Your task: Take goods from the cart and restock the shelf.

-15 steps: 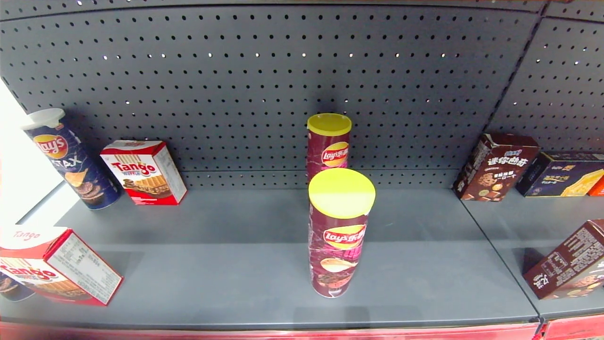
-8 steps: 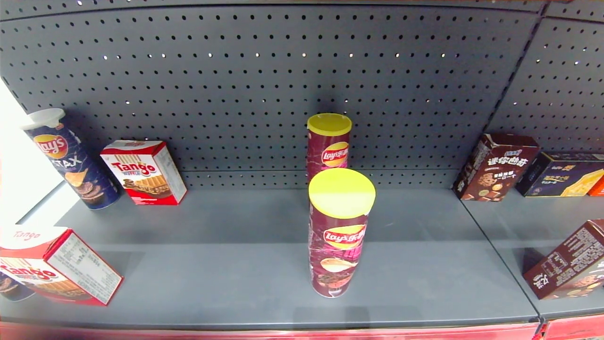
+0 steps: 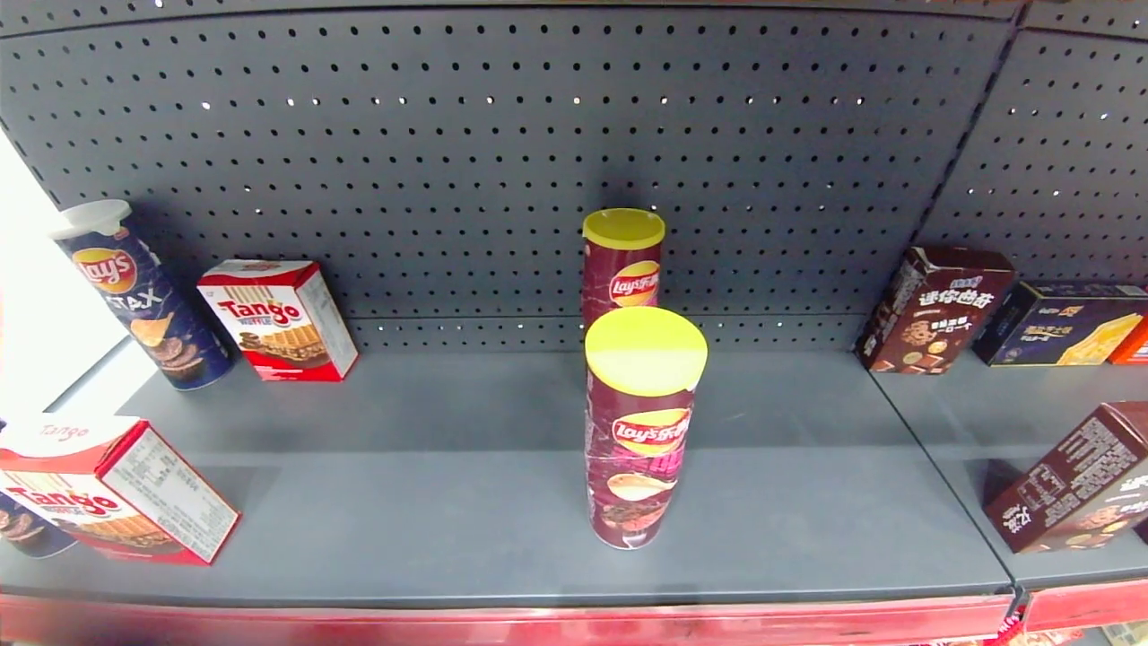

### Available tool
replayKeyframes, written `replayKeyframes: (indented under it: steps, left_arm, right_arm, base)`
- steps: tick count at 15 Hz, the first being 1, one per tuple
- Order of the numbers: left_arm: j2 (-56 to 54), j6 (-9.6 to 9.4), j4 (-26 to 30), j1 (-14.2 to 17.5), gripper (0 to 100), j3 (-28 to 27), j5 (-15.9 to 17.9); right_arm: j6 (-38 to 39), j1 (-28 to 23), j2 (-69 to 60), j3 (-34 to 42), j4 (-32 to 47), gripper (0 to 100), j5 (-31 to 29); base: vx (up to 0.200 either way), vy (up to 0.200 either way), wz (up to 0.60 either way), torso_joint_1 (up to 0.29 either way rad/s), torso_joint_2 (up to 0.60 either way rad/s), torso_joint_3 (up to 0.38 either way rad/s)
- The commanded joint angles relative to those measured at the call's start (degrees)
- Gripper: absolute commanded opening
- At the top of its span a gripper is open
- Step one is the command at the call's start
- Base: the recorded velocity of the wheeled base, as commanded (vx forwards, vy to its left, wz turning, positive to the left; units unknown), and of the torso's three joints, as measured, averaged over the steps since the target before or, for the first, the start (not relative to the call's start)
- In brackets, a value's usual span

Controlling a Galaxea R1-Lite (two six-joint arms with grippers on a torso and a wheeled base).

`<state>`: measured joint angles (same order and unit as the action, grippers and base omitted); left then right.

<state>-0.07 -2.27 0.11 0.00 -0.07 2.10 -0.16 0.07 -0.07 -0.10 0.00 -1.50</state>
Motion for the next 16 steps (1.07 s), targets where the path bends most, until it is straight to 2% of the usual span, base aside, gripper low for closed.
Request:
replayKeyframes:
  steps: [1, 3, 16]
  left_arm:
    - [0.1, 0.25, 0.0, 0.0, 100, 0.0, -0.1]
    - [0.1, 0.33, 0.0, 0.0, 100, 0.0, -0.1]
    - [0.1, 0.25, 0.1, 0.0, 100, 0.0, -0.1]
  right_arm:
    - [0.0, 0.0, 0.1, 0.0, 0.0, 100, 0.0]
    - [0.0, 0.0, 0.1, 0.0, 0.0, 100, 0.0]
    - [0.0, 0.0, 0.1, 0.0, 0.0, 100, 0.0]
  base:
    - [0.000, 0.000, 0.00, 0.000, 0.00, 0.000]
    - [-0.100, 0.000, 0.00, 0.001, 0.00, 0.001]
    - [0.000, 0.000, 0.00, 0.000, 0.00, 0.000]
